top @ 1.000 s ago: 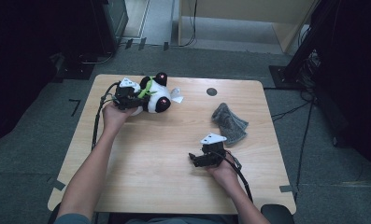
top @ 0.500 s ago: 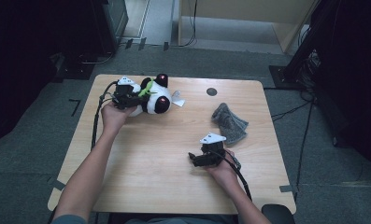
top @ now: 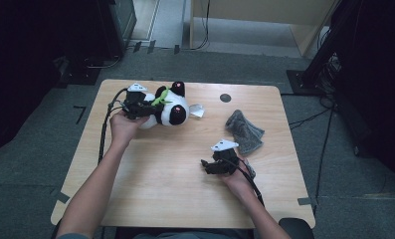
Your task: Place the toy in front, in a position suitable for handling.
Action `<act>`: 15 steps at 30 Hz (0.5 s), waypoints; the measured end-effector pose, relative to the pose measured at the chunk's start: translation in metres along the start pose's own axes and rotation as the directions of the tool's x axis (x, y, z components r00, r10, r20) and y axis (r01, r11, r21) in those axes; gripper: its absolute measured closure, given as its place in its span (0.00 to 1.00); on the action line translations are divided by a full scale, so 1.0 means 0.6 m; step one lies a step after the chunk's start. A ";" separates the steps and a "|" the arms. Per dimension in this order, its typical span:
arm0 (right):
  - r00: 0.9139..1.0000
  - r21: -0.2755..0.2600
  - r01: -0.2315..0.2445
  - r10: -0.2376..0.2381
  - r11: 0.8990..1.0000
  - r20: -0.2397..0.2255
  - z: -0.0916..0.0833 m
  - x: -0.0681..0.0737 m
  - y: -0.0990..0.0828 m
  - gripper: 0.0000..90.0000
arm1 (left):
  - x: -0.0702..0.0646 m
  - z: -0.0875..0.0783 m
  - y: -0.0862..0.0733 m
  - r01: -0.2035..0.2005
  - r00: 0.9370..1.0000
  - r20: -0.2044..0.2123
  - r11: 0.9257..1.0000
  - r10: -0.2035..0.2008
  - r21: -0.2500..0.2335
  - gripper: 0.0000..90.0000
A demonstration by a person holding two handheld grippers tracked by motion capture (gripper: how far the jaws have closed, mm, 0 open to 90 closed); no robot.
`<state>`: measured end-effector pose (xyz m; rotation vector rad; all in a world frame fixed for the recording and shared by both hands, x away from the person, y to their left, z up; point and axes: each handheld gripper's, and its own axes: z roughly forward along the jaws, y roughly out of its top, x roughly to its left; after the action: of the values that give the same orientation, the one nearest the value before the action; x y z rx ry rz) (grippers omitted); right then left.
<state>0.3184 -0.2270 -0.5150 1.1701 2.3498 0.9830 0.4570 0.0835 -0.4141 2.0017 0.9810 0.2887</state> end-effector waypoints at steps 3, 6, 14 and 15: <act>1.000 -0.012 -0.008 0.007 1.000 -0.012 -0.004 -0.003 0.003 0.29 | -0.008 -0.005 -0.002 -0.008 1.000 0.006 1.000 0.008 0.005 0.77; 0.999 -0.034 -0.029 0.028 0.999 -0.031 -0.012 -0.010 0.007 0.32 | -0.016 -0.010 -0.004 -0.014 1.000 0.012 1.000 0.014 0.007 0.76; 0.998 -0.064 -0.062 0.059 0.996 -0.037 -0.032 -0.031 0.013 0.36 | -0.041 -0.022 -0.011 -0.024 1.000 0.016 1.000 0.024 0.005 0.76; 0.997 -0.069 -0.067 0.064 0.995 -0.039 -0.036 -0.033 0.013 0.36 | -0.044 -0.023 -0.013 -0.023 1.000 0.017 1.000 0.023 0.007 0.76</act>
<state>0.3228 -0.2488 -0.4945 1.2192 2.2983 1.1086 0.4280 0.0750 -0.4077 2.0202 0.9499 0.2809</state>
